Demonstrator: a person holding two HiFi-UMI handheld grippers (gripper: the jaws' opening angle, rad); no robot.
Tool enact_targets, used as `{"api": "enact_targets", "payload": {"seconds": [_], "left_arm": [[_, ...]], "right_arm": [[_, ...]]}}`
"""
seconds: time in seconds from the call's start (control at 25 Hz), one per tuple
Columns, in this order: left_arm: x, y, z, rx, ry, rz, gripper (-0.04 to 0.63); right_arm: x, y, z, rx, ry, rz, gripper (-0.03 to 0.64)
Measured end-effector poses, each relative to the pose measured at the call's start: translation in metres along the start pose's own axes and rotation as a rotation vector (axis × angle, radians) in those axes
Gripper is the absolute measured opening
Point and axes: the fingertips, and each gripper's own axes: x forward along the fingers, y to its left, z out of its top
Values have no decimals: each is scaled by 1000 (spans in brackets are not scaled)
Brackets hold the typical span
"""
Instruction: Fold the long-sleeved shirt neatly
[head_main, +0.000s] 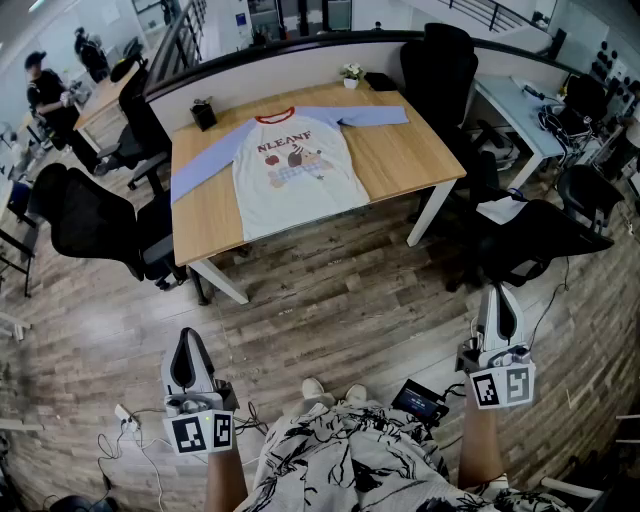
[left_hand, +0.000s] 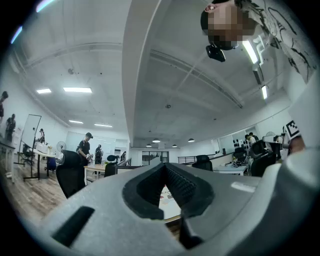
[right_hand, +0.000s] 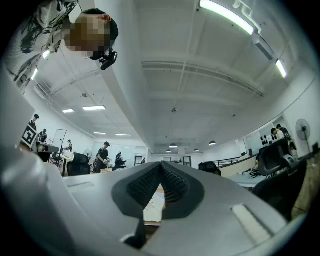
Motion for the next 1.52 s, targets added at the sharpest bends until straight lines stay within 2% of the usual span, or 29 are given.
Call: {"api": "enact_targets", "payload": {"seconds": [0.4, 0.72, 0.88, 0.96, 1.04, 1.16, 1.28, 1.32, 1.52], "left_arm": [[0, 0, 0, -9, -4, -17, 3], [1, -6, -1, 13, 13, -39, 3], [3, -2, -2, 21, 10, -17, 14], [5, -3, -1, 22, 2, -19, 118], [8, -4, 2, 25, -8, -24, 173], [12, -1, 3, 28, -15, 5, 303], [16, 3, 1, 19, -11, 45, 473], [18, 3, 1, 19, -7, 50, 497], [21, -8, -1, 28, 7, 46, 528]], "right_arm": [[5, 12, -3, -17, 16, 31, -6], [6, 22, 1, -1, -27, 63, -6], [8, 22, -1, -4, -23, 65, -4], [12, 20, -3, 6, -17, 65, 84], [15, 16, -3, 25, -15, 62, 157], [18, 11, -4, 48, -20, 60, 261], [21, 8, -6, 34, -22, 69, 356], [22, 7, -7, 26, -17, 72, 387], [25, 1, -14, 7, 4, 100, 458]]}}
